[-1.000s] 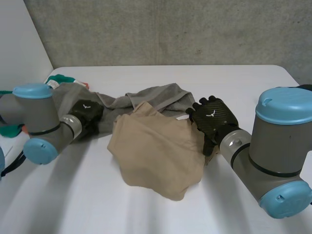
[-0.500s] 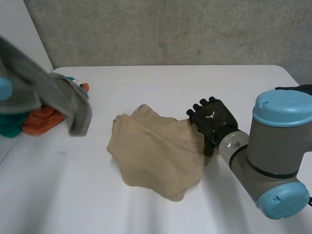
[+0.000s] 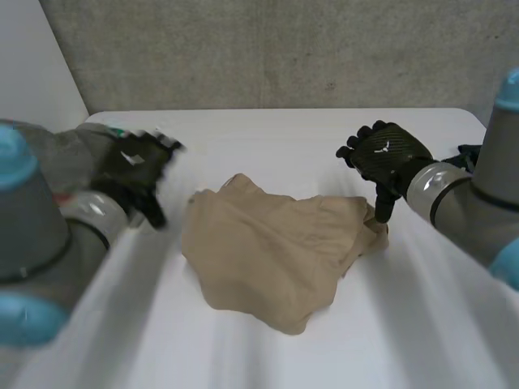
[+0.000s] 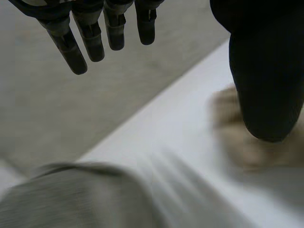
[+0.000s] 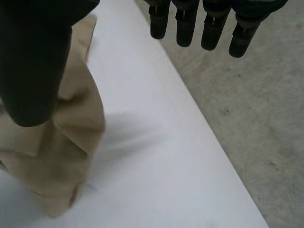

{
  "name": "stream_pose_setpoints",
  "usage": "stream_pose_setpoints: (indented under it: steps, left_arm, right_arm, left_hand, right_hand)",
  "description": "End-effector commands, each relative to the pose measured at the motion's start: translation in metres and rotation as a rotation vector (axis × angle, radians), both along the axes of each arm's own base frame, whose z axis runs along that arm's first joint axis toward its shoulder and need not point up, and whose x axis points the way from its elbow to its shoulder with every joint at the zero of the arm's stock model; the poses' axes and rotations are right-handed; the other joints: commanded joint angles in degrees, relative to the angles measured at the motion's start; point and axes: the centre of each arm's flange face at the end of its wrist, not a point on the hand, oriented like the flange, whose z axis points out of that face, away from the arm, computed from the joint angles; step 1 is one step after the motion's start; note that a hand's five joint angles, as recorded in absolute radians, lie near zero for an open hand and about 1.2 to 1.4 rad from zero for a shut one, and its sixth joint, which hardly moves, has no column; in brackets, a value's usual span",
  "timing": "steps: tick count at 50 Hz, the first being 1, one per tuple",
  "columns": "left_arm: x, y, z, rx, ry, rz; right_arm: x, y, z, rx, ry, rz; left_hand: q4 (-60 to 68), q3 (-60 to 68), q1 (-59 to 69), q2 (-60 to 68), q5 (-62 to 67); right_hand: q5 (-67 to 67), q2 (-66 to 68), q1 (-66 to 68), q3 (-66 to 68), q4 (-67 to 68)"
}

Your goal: Fold the laundry.

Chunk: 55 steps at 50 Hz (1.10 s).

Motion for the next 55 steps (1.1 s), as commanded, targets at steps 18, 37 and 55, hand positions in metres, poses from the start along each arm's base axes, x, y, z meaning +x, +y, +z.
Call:
stream_pose_setpoints:
  steps: [18,37,55]
  left_arm:
    - [-0.085,0.03,-0.065,-0.147,-0.105,-0.131]
    - [-0.042,-0.048,-0.01,-0.181,0.045,-0.103]
    - [0.015,-0.005,0.008,0.028,0.006,-0.036]
  right_arm:
    - [-0.002,-0.033,-0.073,0.229,0.014,0.076]
    - [0.028,0.145,-0.033,0.49,-0.145,0.206]
    - [0.008,0.082,-0.008,0.222,-0.138,-0.027]
  left_hand:
    - [68.5,68.1,69.5,68.4,67.4]
    - [68.5,68.1,69.5,68.4,67.4]
    - [3.5,3.0,4.4,3.3,2.4]
  right_hand:
    - [67.2,68.2,66.7,68.0,68.1]
    - [67.2,68.2,66.7,68.0,68.1]
    - [6.9,8.0,6.5,7.8,7.9]
